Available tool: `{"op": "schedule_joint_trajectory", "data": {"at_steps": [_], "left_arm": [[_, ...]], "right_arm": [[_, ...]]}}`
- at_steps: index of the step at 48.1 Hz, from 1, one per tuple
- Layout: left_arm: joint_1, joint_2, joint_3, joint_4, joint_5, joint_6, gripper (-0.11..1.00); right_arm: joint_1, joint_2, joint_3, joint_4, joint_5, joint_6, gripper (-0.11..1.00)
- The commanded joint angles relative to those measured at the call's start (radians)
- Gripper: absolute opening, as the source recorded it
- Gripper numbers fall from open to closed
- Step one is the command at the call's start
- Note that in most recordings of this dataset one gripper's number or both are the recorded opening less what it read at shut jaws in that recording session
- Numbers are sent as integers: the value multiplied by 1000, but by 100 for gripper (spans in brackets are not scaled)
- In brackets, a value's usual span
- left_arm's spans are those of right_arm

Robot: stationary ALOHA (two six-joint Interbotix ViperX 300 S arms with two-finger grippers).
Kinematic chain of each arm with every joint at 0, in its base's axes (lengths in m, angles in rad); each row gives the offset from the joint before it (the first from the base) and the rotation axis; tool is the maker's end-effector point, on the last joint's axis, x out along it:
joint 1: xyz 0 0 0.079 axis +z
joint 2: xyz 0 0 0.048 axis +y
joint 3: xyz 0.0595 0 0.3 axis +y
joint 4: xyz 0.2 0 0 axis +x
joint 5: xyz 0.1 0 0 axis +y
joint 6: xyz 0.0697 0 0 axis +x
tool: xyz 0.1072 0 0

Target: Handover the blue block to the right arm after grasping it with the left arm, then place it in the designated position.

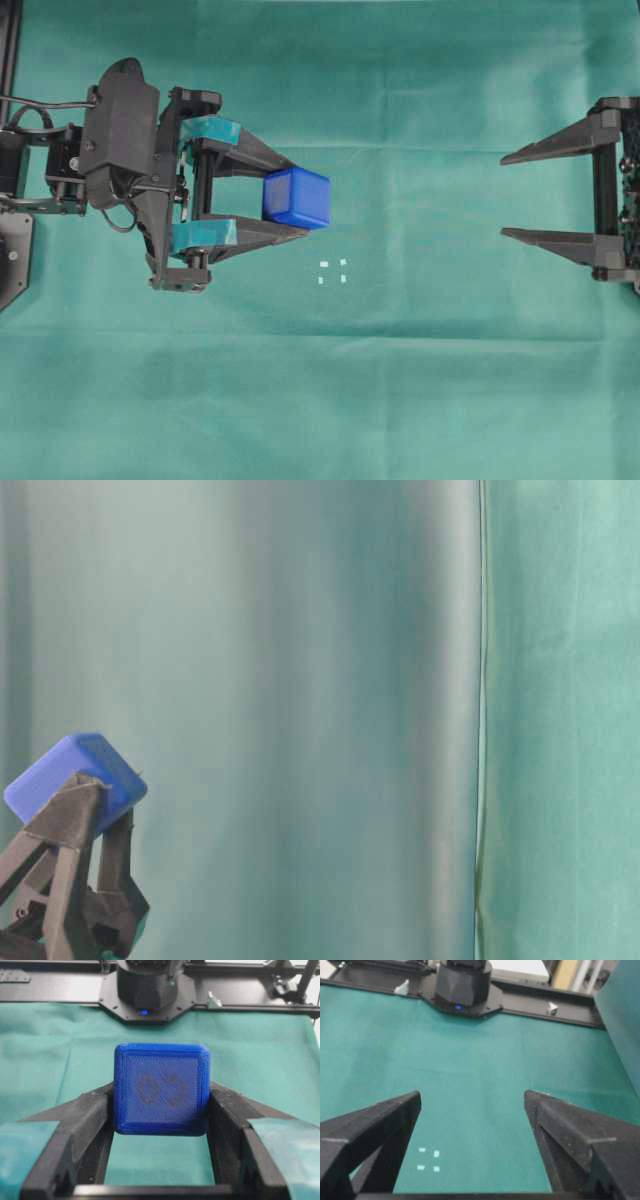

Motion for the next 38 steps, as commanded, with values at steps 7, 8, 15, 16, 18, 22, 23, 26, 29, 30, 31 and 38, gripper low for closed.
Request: {"op": "schedule_joint_trajectory", "data": {"at_steps": [7,8,15,16,18,22,23,26,29,30,31,38], "left_arm": [[-3,-15,-11,-2,-8,-2,47],[-3,-15,-11,-2,-8,-2,47],[-3,-15,-11,-2,-8,-2,47],[-3,-15,-11,-2,-8,-3,47],[-3,-15,-11,-2,-8,-3,47],[-3,-15,-11,-2,-8,-2,47],[-3,-15,-11,-2,-8,-3,47],[-3,-15,-11,-2,-8,-3,47],[-5,-15,-11,-2,-8,-3,47],[-3,-15,-11,-2,-8,-3,47],[-3,-15,-11,-2,-8,-3,47],[-3,-14,-12,-2,-8,-3,47]], "right_arm": [[-2,3,-43,-48,-2,-17,94],[-2,3,-46,-60,2,-20,94],[-2,2,-81,-104,20,-55,94],[0,2,-89,-112,25,-61,94],[-2,3,-101,-141,40,-83,94],[-2,2,-118,-201,67,-124,94],[-2,2,-123,-213,74,-135,94],[-2,2,-135,-262,91,-178,93],[-2,2,-141,-318,97,-225,93],[-2,2,-143,-342,97,-242,93],[0,2,-144,-368,97,-262,93],[-2,3,-144,-549,97,-396,93]]}}
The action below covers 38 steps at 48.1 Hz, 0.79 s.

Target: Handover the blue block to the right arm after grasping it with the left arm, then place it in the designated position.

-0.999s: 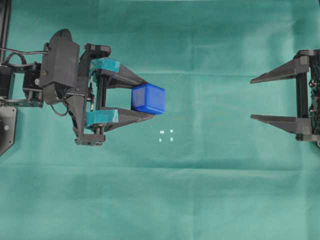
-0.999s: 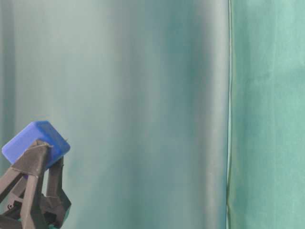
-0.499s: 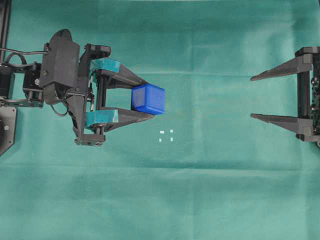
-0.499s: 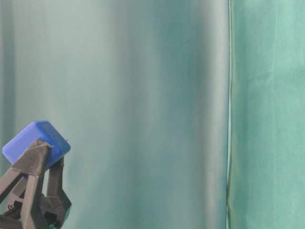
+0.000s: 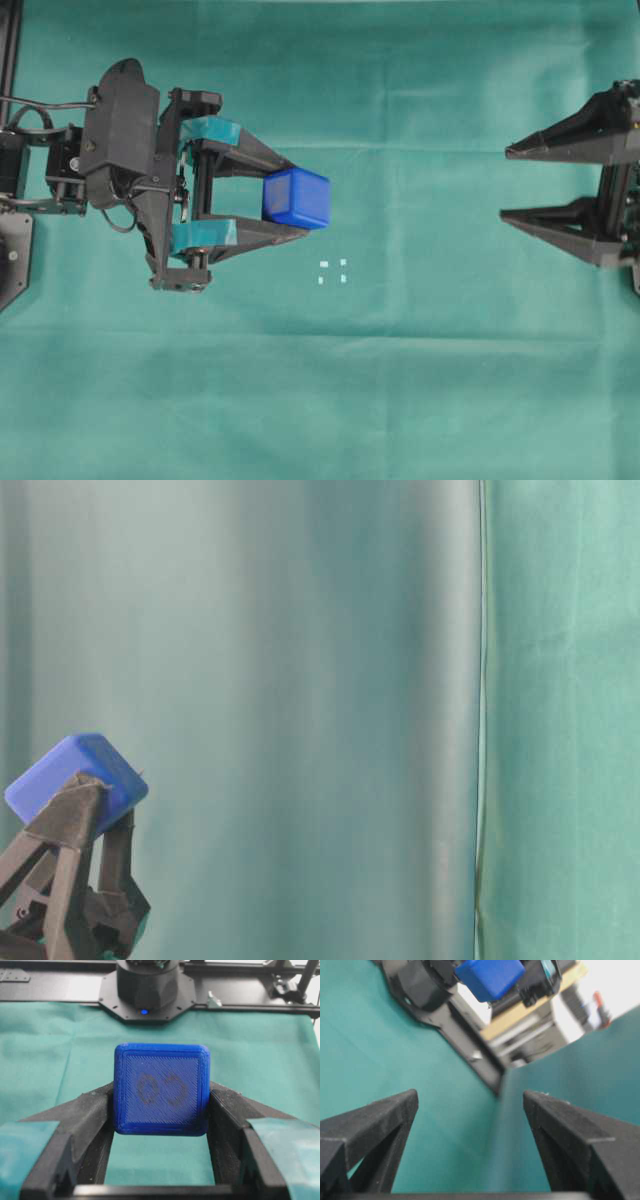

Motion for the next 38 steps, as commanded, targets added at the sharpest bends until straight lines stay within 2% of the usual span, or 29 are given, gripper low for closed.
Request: {"op": "schedule_joint_trajectory", "data": {"at_steps": [1,7,18,23,38], "left_arm": [[-3,-14,-12,-2,-8,-2,47],[-3,-15,-12,-2,-8,-2,47],[-3,-15,-11,-3,-8,-2,47],[-3,-14,-12,-2,-8,-2,47],[-3,-15,-11,-2,-8,-2,47]], "right_arm": [[-3,5,-28,-95,-3,-51,93],[-3,5,-26,-156,0,-95,93],[-2,8,-29,-253,40,-106,93],[-3,8,-34,-267,46,-106,93],[-3,6,-35,-268,46,-106,92]]}}
